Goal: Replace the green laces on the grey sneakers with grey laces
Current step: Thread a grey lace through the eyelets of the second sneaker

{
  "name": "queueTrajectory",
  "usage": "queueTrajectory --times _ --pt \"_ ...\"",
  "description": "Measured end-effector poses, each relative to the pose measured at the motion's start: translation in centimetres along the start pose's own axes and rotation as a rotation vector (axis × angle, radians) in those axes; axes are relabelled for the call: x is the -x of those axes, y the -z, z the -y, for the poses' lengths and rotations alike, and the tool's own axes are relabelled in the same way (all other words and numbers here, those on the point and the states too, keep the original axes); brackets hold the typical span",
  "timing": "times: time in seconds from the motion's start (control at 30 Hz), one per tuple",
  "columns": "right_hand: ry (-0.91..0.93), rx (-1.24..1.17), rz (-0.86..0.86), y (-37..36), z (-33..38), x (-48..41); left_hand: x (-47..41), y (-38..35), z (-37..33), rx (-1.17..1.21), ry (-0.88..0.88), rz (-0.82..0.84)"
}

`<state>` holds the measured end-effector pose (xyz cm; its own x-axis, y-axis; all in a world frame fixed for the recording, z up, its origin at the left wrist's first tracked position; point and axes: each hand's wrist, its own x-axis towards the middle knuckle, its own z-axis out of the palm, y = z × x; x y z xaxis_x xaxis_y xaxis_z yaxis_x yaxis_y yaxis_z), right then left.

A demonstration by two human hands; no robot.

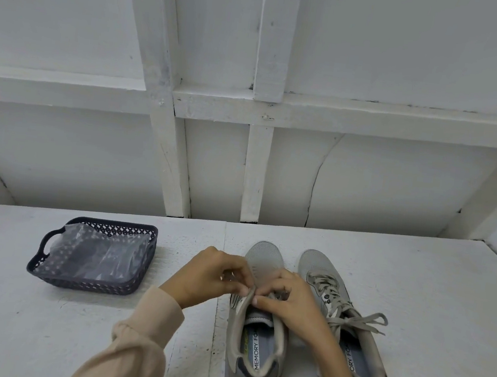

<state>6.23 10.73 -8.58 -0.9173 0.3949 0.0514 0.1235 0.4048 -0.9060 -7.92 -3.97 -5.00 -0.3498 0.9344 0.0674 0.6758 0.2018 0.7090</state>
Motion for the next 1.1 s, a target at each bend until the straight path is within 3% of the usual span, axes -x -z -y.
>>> queueTrajectory --times 0.47,0.73,0.97,1.1 --pt "-0.045 0.061 0.073 1.1 1.4 -0.5 1.3 -1.6 0.2 -0.087 0.054 -0.081" --pt "-0.053 -0.095 0.017 1.7 2.5 -0.3 1.7 -2.2 0.2 0.023 0.063 -0.106" --pt "-0.037 -0.073 -0.072 1.7 3.9 -1.4 1.7 -2.7 0.5 0.080 0.061 -0.117" --pt "-0.081 -0.056 -0.002 1.6 3.9 -1.4 1.7 -3.2 0.5 0.159 0.089 -0.208"
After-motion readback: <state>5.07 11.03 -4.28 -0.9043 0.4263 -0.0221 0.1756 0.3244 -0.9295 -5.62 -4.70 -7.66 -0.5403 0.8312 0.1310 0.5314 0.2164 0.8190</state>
